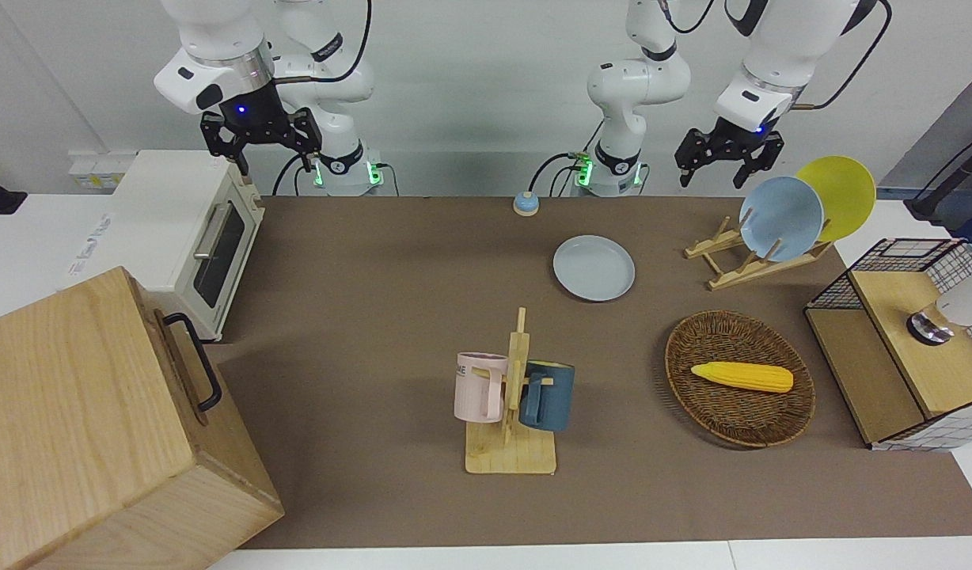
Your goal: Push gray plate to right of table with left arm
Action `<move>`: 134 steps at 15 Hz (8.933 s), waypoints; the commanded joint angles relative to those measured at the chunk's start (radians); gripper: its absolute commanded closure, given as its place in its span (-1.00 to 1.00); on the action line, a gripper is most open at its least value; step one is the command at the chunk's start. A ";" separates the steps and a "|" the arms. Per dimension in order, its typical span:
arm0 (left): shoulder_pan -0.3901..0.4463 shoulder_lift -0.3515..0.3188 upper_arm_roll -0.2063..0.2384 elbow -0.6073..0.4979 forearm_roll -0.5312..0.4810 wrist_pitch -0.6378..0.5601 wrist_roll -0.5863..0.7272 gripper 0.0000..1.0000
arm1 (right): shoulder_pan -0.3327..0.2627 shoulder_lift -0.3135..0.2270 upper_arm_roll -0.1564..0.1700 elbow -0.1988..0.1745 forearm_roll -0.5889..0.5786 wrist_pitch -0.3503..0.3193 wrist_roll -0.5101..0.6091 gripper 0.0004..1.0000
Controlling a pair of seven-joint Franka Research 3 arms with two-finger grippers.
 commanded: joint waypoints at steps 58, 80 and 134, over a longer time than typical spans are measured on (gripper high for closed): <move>-0.417 0.162 -0.028 -0.717 -0.267 0.882 -0.461 1.00 | -0.024 -0.009 0.019 0.000 -0.008 -0.014 -0.008 -0.99; -0.643 0.361 -0.164 -0.502 -0.321 1.073 -0.899 1.00 | -0.024 -0.009 0.019 0.000 -0.008 -0.014 -0.008 -0.99; -0.083 0.052 -0.071 -0.312 -0.062 0.367 -0.118 -0.98 | -0.024 -0.009 0.019 0.000 -0.008 -0.014 -0.008 -0.99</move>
